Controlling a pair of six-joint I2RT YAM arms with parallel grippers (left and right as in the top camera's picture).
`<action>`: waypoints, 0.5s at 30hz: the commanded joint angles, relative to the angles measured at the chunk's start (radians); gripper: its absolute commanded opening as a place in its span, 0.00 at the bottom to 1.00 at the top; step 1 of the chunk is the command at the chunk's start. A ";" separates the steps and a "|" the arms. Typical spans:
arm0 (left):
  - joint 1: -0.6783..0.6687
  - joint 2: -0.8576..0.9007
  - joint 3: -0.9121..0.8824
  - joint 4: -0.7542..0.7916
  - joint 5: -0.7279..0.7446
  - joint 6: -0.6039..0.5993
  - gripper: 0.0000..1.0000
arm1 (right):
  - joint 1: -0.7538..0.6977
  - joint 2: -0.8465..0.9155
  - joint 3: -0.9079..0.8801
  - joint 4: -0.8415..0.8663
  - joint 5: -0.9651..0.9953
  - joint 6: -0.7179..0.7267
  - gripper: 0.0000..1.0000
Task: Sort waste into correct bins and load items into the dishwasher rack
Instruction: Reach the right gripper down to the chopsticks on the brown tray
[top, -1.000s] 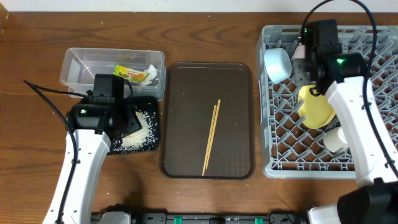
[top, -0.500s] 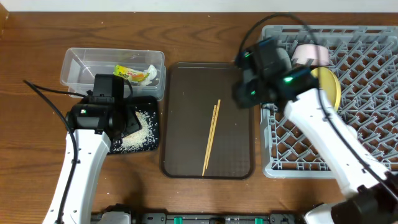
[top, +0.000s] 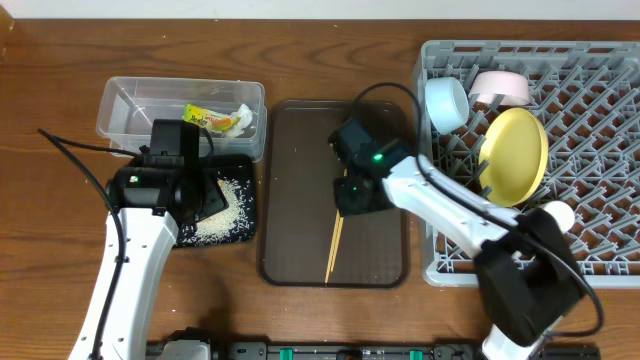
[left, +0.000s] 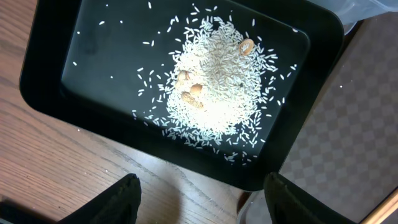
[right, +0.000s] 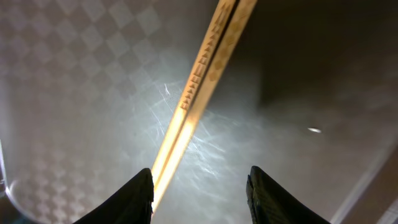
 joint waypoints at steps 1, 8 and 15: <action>0.003 0.003 0.007 -0.005 -0.008 -0.005 0.66 | 0.031 0.045 -0.004 0.008 0.051 0.095 0.47; 0.003 0.003 0.007 -0.006 -0.008 -0.005 0.67 | 0.049 0.102 -0.005 0.008 0.092 0.114 0.47; 0.003 0.003 0.007 -0.006 -0.008 -0.005 0.66 | 0.049 0.108 -0.012 0.006 0.114 0.127 0.45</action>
